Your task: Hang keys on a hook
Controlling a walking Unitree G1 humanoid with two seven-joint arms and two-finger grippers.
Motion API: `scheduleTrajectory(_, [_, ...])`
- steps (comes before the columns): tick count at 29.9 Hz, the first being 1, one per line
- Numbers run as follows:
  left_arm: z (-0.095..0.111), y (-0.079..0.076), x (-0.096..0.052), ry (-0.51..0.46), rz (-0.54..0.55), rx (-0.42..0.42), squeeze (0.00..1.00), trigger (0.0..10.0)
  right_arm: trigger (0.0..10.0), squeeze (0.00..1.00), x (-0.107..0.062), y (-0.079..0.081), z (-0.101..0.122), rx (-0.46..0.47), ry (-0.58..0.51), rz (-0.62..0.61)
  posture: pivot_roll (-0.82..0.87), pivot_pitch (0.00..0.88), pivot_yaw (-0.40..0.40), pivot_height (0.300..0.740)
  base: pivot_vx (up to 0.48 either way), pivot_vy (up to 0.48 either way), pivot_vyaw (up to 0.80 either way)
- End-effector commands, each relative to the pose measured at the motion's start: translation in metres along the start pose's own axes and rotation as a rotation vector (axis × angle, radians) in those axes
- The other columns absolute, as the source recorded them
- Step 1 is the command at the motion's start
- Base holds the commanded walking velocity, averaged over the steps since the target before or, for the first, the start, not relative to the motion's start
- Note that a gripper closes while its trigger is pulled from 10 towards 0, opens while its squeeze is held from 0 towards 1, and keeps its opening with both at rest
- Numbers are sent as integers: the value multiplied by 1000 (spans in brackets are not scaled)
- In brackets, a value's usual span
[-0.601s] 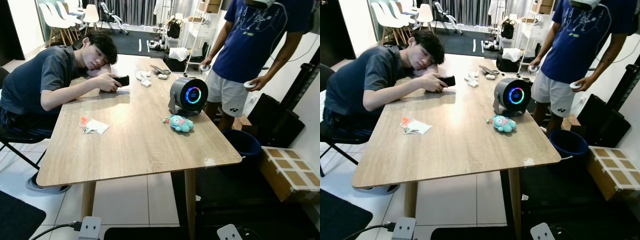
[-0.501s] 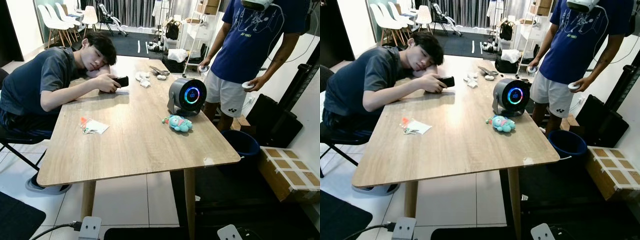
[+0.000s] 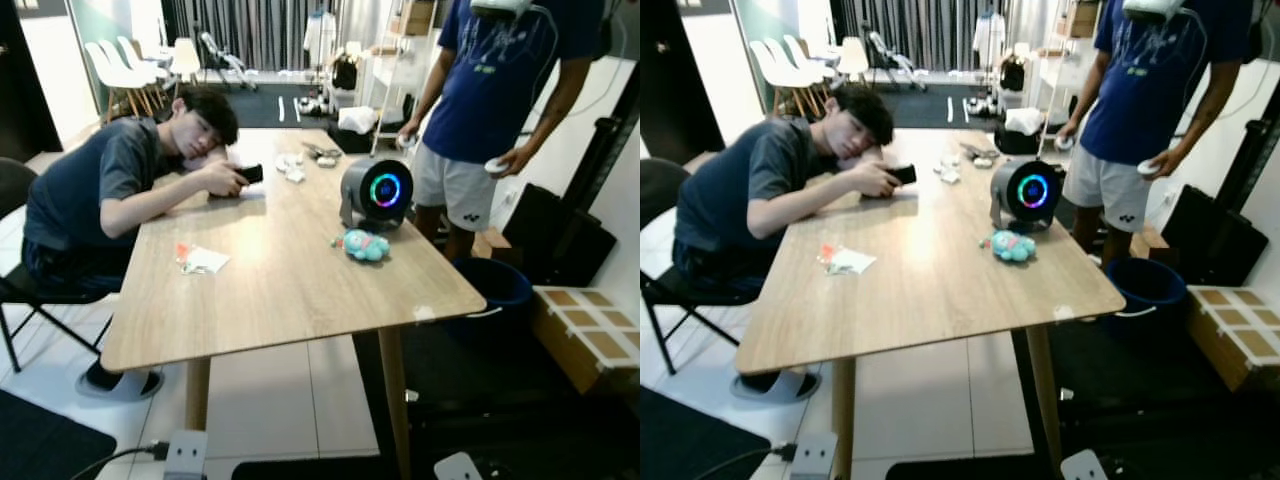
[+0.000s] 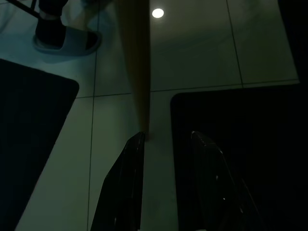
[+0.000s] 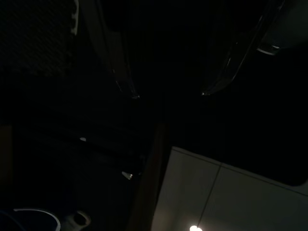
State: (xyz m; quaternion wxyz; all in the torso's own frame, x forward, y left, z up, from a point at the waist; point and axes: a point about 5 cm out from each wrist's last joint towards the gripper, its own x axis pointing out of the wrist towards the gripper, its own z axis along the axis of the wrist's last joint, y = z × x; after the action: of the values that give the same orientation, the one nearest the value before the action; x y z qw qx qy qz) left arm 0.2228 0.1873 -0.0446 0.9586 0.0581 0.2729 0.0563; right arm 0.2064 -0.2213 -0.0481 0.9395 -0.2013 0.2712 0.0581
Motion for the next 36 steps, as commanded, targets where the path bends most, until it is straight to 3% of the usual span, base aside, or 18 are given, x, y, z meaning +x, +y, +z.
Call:
scheduleTrajectory(1, [-8, 7, -3, 26, 11, 13, 0, 10000, 10000, 0, -1, -2, -2, 4, 11, -8, 44, 84, -72, 740, 0, 480, 0])
scheduleTrajectory(11, [-5, 5, -3, 6, -8, 52, 0, 10000, 10000, 0, -1, -2, -1, 4, 6, -11, 43, 81, -70, 740, 0, 0, 0])
scheduleTrajectory(15, [-4, 6, -3, -9, -8, 84, 0, 10000, 10000, 0, 0, -2, -1, 5, 3, -12, 43, 80, -67, 740, 0, -416, 0])
scheduleTrajectory(36, [-3, 7, -2, -9, -3, 93, 0, 10000, 10000, 0, -1, 0, -2, 10, 12, -11, 46, 82, -63, 740, 0, -428, 0])
